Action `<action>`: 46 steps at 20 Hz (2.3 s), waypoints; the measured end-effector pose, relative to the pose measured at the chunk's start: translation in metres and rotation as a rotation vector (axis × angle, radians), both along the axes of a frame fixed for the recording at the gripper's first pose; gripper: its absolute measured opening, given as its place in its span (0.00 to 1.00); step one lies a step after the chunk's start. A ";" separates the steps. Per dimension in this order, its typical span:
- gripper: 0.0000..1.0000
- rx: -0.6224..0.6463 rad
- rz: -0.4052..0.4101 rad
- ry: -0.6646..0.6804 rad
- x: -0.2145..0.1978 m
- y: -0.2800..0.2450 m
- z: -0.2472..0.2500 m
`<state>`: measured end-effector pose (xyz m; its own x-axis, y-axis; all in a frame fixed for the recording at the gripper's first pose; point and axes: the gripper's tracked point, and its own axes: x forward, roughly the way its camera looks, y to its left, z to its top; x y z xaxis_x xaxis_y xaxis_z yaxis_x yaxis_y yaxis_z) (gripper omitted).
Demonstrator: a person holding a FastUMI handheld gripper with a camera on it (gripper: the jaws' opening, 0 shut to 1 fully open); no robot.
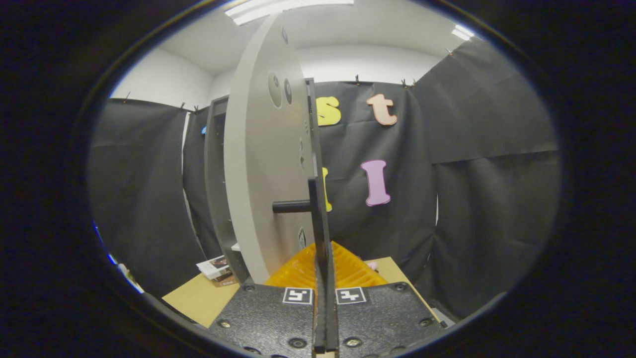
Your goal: Open the shoe cabinet door, grab the shoes and put them into the shoe cabinet, then close the shoe cabinet door.
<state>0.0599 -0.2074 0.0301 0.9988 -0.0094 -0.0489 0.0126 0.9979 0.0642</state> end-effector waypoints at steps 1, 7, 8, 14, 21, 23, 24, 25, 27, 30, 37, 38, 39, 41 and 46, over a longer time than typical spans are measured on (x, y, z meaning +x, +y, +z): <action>0.04 -0.012 0.005 -0.001 0.000 -0.003 0.000; 0.22 -0.022 -0.012 -0.025 -0.005 -0.030 -0.002; 0.34 -0.020 -0.022 -0.028 -0.005 -0.035 -0.004; 0.96 -0.017 -0.033 -0.026 -0.012 -0.049 -0.009; 1.00 -0.051 -0.084 -0.075 -0.048 -0.062 -0.001; 1.00 -0.051 -0.102 -0.099 -0.065 -0.064 0.002; 1.00 -0.046 -0.106 -0.109 -0.072 -0.063 0.001; 1.00 -0.035 -0.108 -0.119 -0.081 -0.059 0.000; 1.00 -0.033 -0.116 -0.135 -0.096 -0.048 -0.009; 1.00 -0.048 -0.166 -0.097 -0.114 -0.044 -0.035; 1.00 -0.087 -0.114 -0.063 -0.128 0.034 -0.097; 1.00 -0.093 -0.102 -0.053 -0.126 0.046 -0.106; 1.00 -0.099 -0.094 -0.047 -0.124 0.058 -0.114; 1.00 -0.095 -0.058 -0.050 -0.116 0.087 -0.125; 1.00 -0.079 -0.015 -0.049 -0.087 0.131 -0.168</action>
